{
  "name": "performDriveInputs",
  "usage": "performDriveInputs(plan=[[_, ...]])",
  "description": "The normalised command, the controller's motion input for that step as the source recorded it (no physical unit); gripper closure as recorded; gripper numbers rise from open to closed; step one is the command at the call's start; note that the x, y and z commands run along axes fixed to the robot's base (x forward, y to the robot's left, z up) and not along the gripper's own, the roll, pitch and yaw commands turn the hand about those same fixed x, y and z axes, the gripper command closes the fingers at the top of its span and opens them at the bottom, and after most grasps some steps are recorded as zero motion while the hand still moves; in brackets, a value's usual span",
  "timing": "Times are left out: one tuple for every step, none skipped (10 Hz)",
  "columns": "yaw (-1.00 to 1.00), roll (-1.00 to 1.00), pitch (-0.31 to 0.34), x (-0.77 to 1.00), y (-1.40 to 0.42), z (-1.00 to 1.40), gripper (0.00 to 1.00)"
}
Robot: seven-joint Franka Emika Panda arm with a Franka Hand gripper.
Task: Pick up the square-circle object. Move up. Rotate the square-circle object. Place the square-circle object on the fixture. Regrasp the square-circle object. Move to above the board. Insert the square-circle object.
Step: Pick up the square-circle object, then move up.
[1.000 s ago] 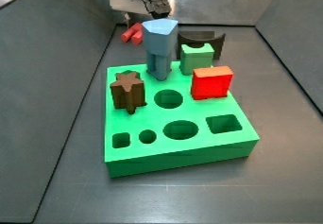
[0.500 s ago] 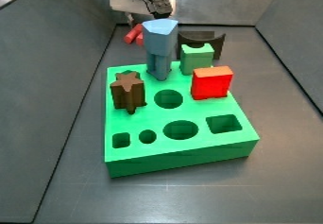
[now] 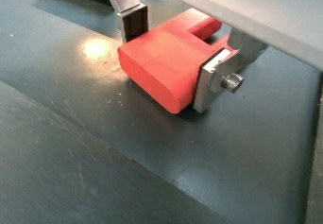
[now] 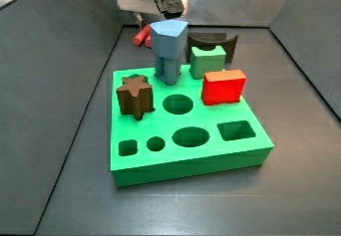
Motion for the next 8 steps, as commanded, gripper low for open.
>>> performDriveInputs(plan=[[0.0, 0.0, 0.0, 0.0, 0.0, 0.0, 1.0], [0.0, 0.0, 0.0, 0.0, 0.0, 0.0, 1.0], [0.0, 0.0, 0.0, 0.0, 0.0, 0.83, 1.0], [0.03, 0.0, -0.013, 0.04, -0.07, 0.81, 1.0], [0.03, 0.02, 0.017, 0.01, -0.05, 0.69, 1.0], [0.02, 0.05, 0.059, 0.0, -0.02, 0.54, 1.0], [0.01, 0.06, 0.081, 0.0, -0.02, 0.47, 1.0], [0.01, 0.08, 0.119, 0.0, -0.01, 0.33, 1.0]])
